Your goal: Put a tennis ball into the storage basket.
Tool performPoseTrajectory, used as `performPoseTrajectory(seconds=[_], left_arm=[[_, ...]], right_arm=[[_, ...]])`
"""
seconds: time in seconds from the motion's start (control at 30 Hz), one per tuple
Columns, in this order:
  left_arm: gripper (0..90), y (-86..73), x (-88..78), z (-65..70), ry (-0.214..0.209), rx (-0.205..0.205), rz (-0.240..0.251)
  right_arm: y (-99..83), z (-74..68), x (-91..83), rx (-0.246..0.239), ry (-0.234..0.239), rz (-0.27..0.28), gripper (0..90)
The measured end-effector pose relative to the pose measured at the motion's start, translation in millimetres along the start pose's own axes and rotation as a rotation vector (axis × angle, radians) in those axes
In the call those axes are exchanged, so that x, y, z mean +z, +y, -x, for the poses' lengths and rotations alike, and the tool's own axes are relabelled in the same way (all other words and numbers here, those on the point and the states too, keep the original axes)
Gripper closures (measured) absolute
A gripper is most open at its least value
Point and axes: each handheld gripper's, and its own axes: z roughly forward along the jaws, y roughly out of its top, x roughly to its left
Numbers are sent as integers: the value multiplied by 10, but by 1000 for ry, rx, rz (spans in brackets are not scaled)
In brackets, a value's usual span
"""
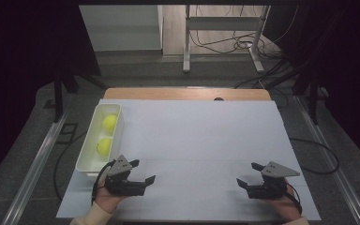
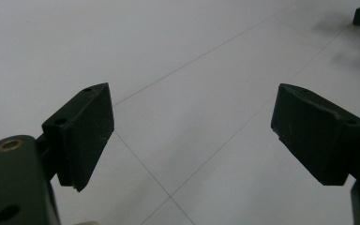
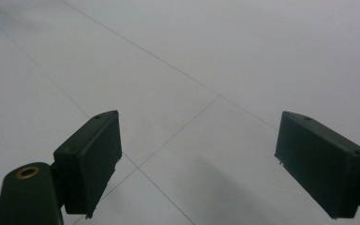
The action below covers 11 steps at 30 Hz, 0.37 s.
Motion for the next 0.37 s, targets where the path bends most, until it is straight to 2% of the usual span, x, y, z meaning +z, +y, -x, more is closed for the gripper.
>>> performPoseTrajectory(seconds=[0.17,0.37], left_arm=[[148,-2,-18,-45,8,-21,15],[148,-7,6,-30,24,7,-4]], right_arm=[[0,6,-3,-2,-3,1,155],[-2,3,-4,-7,1,2,153]])
